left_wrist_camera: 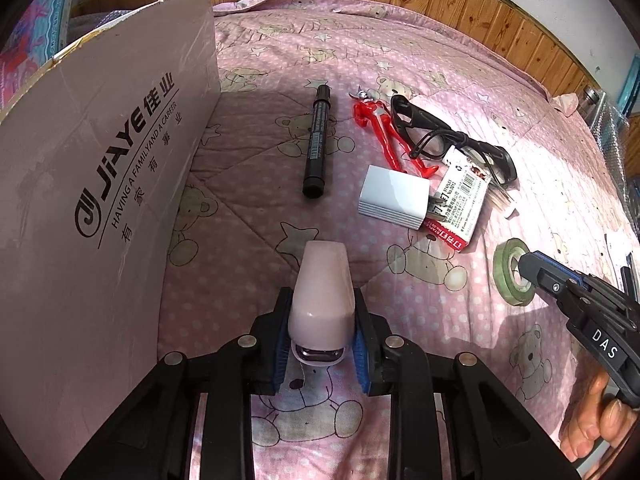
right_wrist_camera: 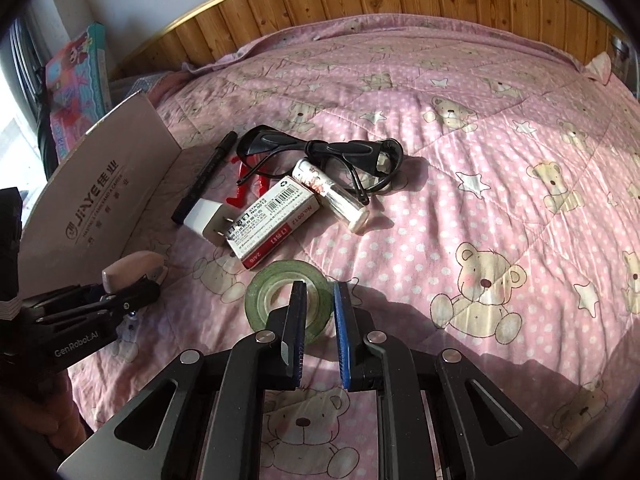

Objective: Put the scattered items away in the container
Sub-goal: 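Grasp the pink stapler with the left gripper while the right gripper grasps the green tape roll, then carry the stapler and green tape roll over the white box with both grippers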

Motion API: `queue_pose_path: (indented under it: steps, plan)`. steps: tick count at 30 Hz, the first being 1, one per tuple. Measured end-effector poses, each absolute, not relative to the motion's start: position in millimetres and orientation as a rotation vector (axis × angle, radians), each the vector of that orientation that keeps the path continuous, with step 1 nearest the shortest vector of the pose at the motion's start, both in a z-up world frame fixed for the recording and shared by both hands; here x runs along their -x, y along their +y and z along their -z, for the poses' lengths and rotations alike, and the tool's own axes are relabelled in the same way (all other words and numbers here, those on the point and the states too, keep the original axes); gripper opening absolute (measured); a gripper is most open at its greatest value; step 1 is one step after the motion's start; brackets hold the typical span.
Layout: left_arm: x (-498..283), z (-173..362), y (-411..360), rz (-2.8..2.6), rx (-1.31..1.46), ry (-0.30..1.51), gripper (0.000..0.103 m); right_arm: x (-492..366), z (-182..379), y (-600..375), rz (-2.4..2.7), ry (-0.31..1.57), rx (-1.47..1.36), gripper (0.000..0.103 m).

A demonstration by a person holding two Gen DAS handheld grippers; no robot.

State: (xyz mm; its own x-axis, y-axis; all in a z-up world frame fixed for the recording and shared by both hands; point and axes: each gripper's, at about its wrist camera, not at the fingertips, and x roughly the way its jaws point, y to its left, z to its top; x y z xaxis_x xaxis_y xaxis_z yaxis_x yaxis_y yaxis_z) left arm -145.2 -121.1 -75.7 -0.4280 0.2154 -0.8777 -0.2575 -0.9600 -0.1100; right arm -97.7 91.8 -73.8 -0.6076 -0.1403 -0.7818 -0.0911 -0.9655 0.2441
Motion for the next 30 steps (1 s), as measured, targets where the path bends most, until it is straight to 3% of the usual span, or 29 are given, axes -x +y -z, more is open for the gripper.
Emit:
queue_pose_path:
  steps: [5,6,7,30]
  plan:
    - [133,60,-126,-2.454,1.450,0.050,0.027,87,62,86,2.758,-0.418,-1.348,0.014]
    - [130,57,-127,-2.456,1.441,0.045,0.016,85,59,84,2.759,-0.414,-1.338,0.014]
    - [128,54,-128,-2.457,1.436,0.048,0.015,82,56,82,2.758,-0.409,-1.329,0.014]
    - [88,-2,-133,-2.518,1.303,0.013,0.015,43,19,49,2.751,-0.345,-1.206,0.014]
